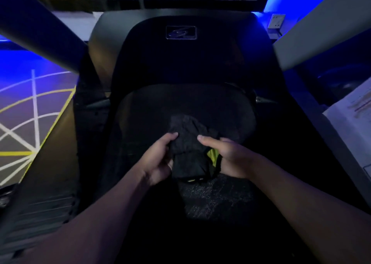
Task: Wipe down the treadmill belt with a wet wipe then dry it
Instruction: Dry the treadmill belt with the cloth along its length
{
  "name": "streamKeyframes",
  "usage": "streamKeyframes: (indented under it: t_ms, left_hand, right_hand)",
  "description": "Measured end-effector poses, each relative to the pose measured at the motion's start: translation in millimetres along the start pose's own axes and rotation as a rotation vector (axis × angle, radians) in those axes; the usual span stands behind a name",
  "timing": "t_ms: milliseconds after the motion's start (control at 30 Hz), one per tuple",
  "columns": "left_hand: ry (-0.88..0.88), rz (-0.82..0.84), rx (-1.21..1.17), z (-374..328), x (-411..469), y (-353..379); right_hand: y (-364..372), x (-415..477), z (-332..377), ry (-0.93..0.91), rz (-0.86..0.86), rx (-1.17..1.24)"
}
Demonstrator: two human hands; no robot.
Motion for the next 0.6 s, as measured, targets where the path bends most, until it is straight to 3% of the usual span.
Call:
streamKeyframes:
  t_ms: [133, 233, 367, 600]
  left_hand:
    - [0.024, -0.012, -0.014, -16, -16, -10]
    - [0.061, -0.056, 0.162, -31, -20, -10]
    - [0.106, 0.013, 0.278, -46, -23, 3]
    - [0.145, 0.084, -0.011, -41, -18, 16]
  right_hand:
    - [18, -11, 22, -0.036, -0.017, -0.026]
    - [34, -12, 43, -0.202, -0.019, -0.011]
    - [57, -13, 47, -0.282, 0.047, -0.283]
    - [61, -19, 45, -0.288, -0.108, -0.372]
Point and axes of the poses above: each hand's wrist, its own x-axis towards the middle knuckle, its own y-axis out of the palm, z = x × y, the point moved 7 cm from there along x, towards the middle knuckle, and after that the axes turned 15 degrees about x, right-handed, at the moved point
